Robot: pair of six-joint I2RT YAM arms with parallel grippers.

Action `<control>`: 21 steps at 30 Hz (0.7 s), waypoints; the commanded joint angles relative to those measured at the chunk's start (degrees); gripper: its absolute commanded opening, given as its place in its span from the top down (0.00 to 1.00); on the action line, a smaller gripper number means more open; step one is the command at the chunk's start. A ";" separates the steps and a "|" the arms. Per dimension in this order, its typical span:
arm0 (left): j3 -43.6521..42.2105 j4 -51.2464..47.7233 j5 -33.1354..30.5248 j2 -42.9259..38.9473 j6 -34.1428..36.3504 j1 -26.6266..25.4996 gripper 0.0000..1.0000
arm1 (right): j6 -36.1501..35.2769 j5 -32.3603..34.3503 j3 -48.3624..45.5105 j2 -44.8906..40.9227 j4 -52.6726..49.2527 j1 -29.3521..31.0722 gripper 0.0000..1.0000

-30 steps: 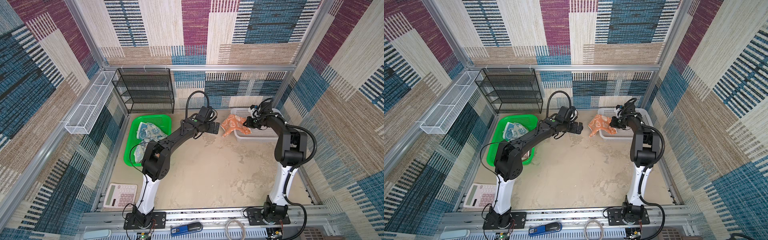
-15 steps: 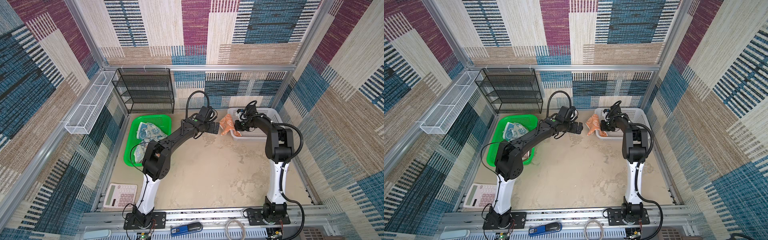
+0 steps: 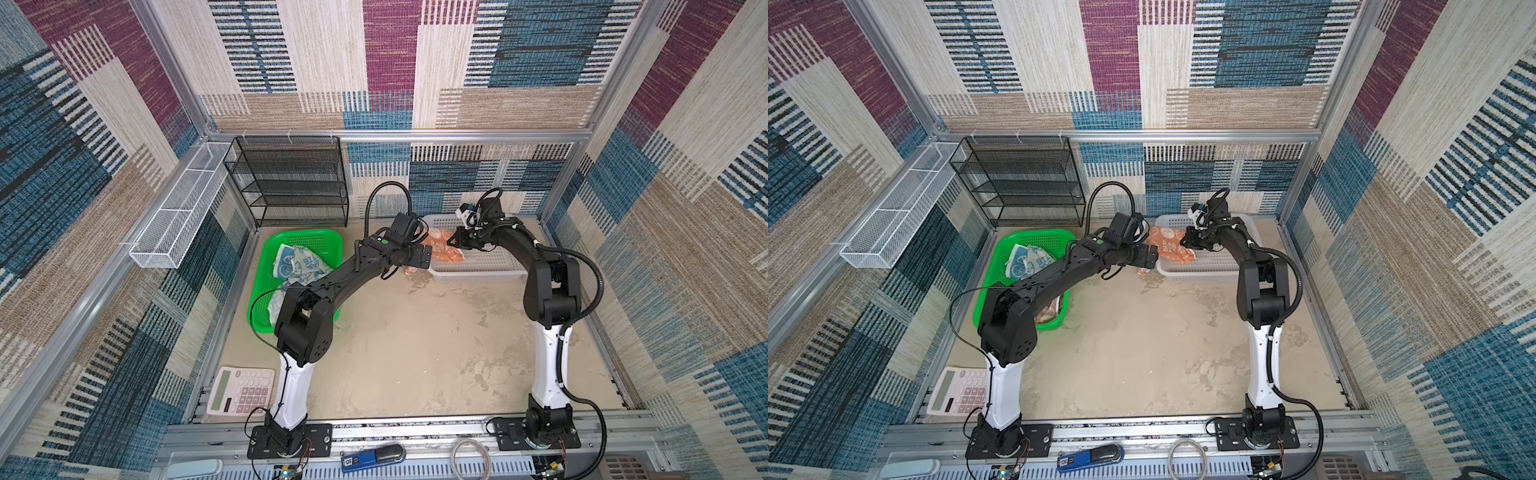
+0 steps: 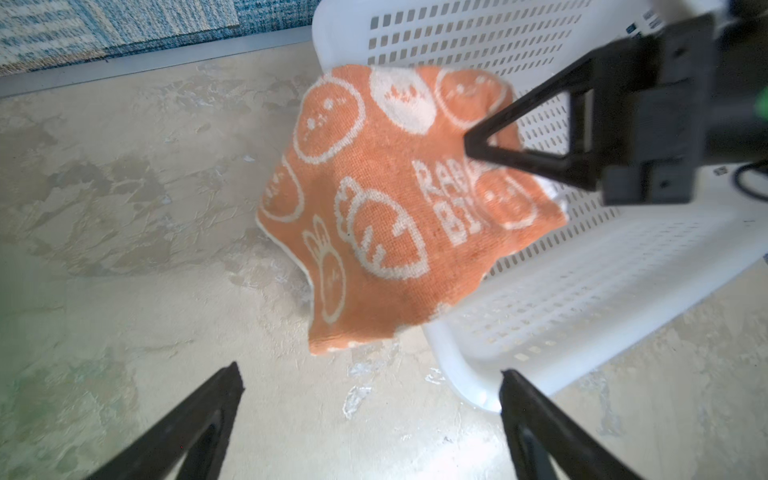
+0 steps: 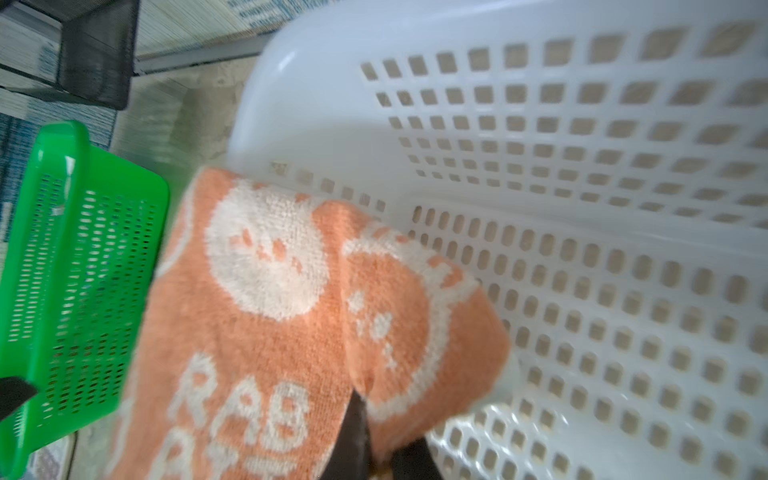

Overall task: Fold and stack the towels
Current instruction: 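Lower the towel into the basket with the right gripper while the left presses it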

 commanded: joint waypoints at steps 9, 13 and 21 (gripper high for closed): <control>2.13 -0.43 0.82 1.65 -1.05 -0.11 0.01 | -6.34 4.41 -4.36 -2.18 -1.31 -5.86 1.00; 2.76 -0.86 0.44 2.08 -0.77 -0.04 0.01 | -7.94 6.33 -5.09 -0.80 -1.31 -6.49 1.00; 6.72 -1.52 3.22 4.40 -2.42 -0.60 0.01 | -7.90 5.78 -6.30 1.79 -0.04 -6.49 1.00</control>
